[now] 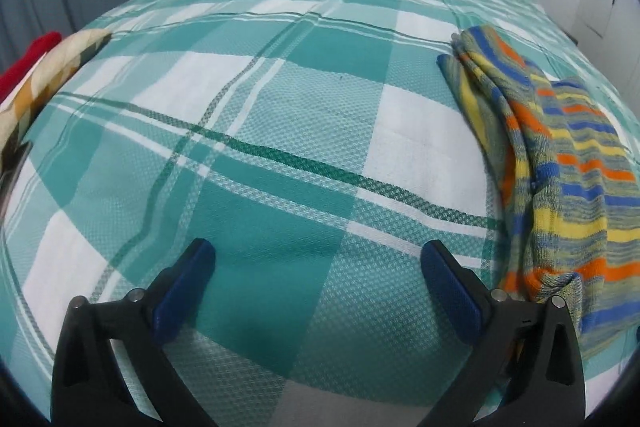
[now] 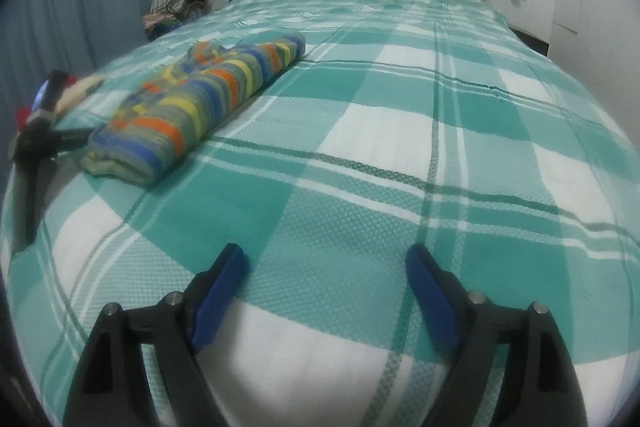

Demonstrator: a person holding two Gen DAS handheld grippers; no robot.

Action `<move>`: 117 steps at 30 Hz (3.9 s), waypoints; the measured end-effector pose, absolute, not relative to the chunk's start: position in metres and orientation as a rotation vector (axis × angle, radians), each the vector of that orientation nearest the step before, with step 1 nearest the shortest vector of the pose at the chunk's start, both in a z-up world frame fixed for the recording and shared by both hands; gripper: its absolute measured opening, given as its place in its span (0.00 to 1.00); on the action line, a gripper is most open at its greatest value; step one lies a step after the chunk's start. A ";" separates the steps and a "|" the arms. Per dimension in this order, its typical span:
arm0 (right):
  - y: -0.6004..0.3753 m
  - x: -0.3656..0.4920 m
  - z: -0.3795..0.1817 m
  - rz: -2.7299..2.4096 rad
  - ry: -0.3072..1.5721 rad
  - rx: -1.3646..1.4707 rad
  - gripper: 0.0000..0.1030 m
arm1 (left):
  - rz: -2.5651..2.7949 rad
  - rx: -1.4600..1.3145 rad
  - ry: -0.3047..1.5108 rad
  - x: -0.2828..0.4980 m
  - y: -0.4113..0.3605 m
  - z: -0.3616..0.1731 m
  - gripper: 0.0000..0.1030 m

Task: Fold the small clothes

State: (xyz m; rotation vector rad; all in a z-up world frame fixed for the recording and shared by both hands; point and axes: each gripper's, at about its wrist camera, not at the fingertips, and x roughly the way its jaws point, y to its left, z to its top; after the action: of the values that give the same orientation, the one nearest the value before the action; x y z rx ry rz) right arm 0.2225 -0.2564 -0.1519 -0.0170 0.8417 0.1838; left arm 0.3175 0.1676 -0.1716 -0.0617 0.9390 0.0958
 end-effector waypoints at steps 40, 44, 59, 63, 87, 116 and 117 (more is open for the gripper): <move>-0.258 0.214 -0.153 0.162 0.810 -0.028 0.81 | 0.095 -0.061 0.940 0.317 0.168 -0.172 1.00; -0.259 0.214 -0.153 0.160 0.809 -0.030 0.82 | 0.095 -0.061 0.940 0.317 0.168 -0.172 1.00; -0.260 0.216 -0.154 0.159 0.811 -0.029 0.82 | 0.095 -0.061 0.941 0.317 0.167 -0.172 1.00; -0.260 0.215 -0.154 0.159 0.811 -0.028 0.82 | 0.094 -0.061 0.941 0.317 0.167 -0.172 1.00; -0.264 0.216 -0.155 0.155 0.808 -0.034 0.83 | 0.094 -0.061 0.941 0.317 0.167 -0.172 1.00; -0.268 0.214 -0.155 0.152 0.807 -0.042 0.83 | 0.094 -0.062 0.942 0.318 0.167 -0.172 1.00; -0.269 0.213 -0.155 0.151 0.807 -0.043 0.83 | 0.094 -0.062 0.942 0.318 0.168 -0.172 1.00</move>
State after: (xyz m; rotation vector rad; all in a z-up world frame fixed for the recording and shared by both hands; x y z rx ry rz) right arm 0.2135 -0.2692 -0.1552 -0.0431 0.8074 0.1513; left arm 0.3176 0.1677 -0.1718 -0.0617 0.9416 0.0939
